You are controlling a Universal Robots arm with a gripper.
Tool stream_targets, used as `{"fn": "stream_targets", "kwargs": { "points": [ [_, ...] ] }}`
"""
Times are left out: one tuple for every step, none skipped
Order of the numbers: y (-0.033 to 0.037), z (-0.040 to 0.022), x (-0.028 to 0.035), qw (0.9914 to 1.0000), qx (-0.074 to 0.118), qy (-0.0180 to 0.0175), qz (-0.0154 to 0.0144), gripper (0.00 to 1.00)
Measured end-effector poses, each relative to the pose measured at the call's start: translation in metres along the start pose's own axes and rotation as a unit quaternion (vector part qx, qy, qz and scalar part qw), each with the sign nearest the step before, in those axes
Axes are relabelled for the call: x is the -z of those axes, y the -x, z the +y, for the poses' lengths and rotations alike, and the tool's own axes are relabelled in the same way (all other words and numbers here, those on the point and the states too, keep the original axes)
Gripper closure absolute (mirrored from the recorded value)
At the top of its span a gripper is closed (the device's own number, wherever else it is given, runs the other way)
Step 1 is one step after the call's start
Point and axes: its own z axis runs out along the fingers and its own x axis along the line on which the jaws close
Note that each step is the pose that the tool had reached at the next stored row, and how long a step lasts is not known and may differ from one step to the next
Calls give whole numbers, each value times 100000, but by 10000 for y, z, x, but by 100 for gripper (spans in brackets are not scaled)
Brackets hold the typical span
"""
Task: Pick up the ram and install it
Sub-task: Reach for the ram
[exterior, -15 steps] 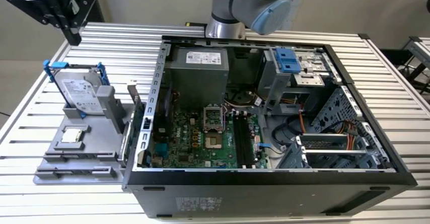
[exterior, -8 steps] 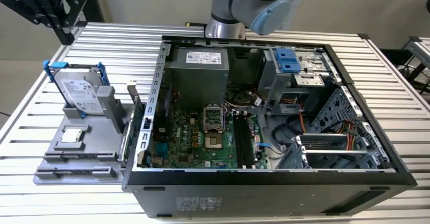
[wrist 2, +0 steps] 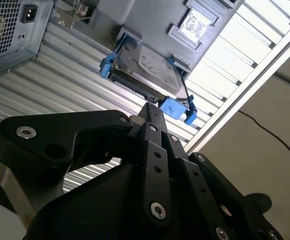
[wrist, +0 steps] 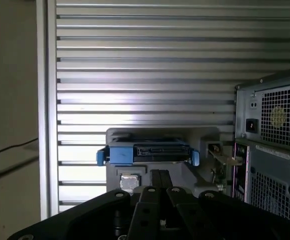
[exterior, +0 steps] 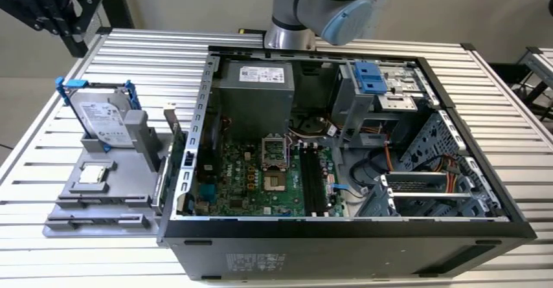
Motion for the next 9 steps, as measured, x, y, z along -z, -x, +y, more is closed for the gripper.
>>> {"fn": "stream_targets", "kwargs": {
  "points": [
    [-13,3,0,100000,48,1,3,100],
    [-26,6,0,100000,95,3,2,100],
    [-39,9,0,100000,137,3,6,100],
    [-52,12,0,100000,177,2,10,100],
    [-65,15,0,100000,218,4,13,100],
    [-77,17,0,100000,254,4,15,100],
    [-88,19,0,100000,297,5,15,100],
    [-93,20,0,100000,315,7,13,100],
    [-94,20,0,99999,318,8,15,100]
  ]
}}
